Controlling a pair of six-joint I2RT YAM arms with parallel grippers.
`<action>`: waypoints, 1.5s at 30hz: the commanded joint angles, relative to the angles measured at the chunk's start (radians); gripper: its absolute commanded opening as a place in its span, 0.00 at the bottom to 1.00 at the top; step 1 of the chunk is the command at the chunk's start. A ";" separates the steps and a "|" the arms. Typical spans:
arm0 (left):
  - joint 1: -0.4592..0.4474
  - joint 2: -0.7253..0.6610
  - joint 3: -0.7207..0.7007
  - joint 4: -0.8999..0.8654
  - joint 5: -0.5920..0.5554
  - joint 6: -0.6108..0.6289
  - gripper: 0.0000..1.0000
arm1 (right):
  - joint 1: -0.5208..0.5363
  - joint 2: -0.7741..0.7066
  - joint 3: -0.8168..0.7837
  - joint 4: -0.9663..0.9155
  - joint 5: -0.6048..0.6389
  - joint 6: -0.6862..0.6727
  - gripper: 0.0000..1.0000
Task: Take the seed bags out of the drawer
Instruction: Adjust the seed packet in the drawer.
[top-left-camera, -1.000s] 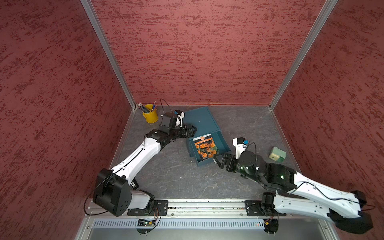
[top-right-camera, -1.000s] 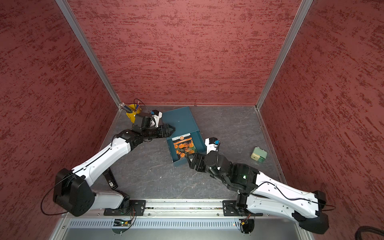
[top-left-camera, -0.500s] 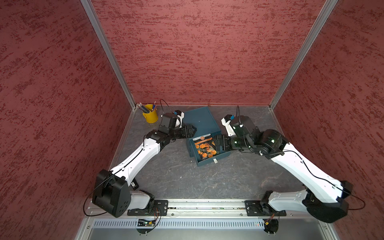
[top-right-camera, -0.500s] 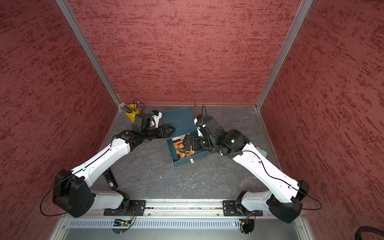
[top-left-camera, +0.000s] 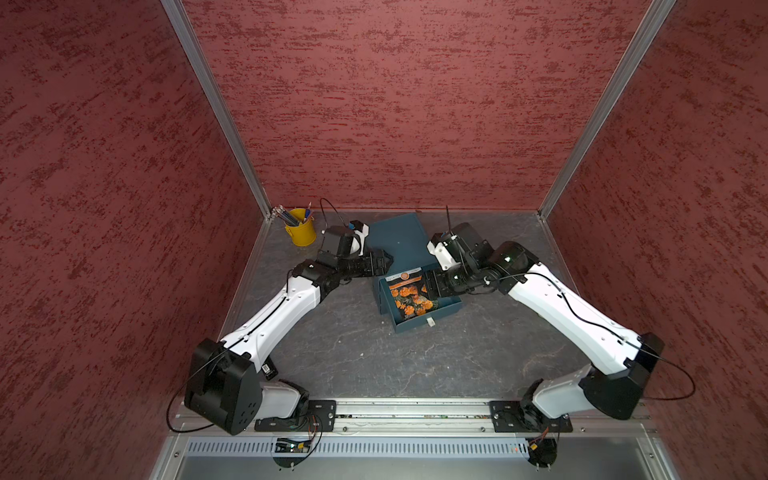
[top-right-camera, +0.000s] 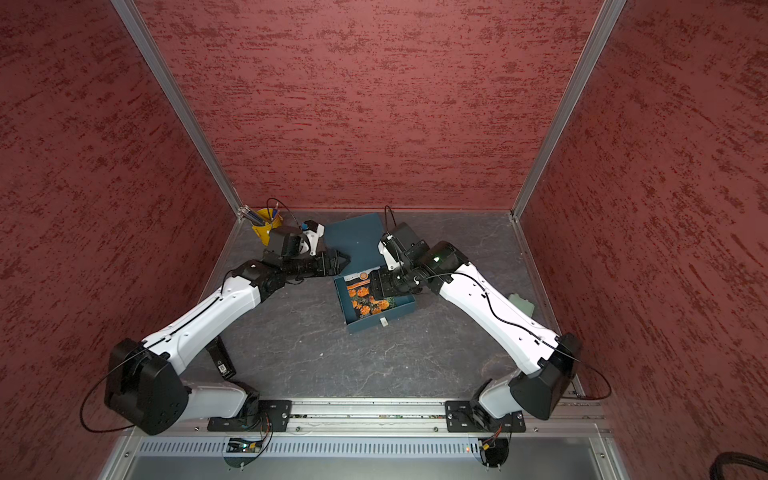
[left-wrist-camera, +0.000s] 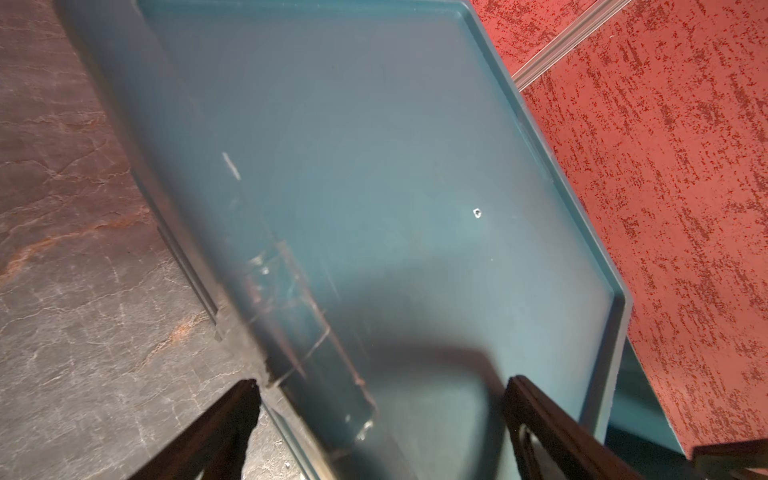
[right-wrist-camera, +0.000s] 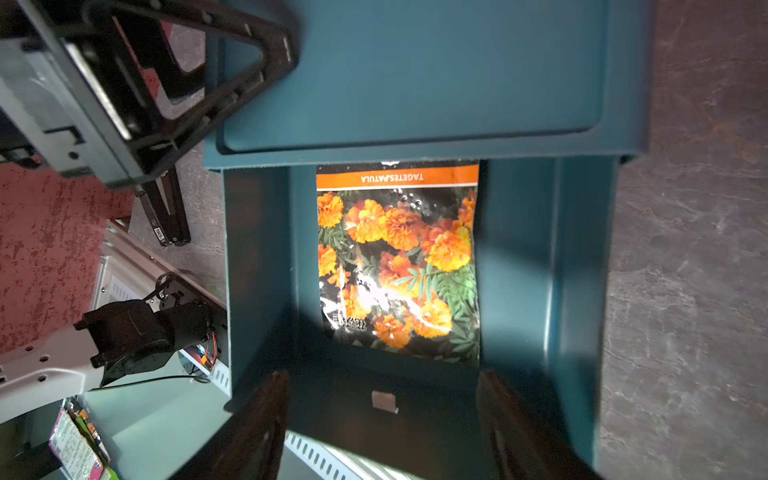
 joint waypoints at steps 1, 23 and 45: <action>0.005 -0.008 -0.022 -0.015 0.011 0.023 0.95 | -0.006 0.029 -0.038 0.071 0.030 -0.008 0.74; 0.006 -0.005 -0.035 0.000 0.015 0.015 0.95 | -0.008 0.123 -0.071 0.098 0.163 -0.003 0.75; -0.001 0.008 -0.038 0.008 0.016 0.005 0.95 | -0.004 0.192 -0.083 0.156 -0.097 0.022 0.70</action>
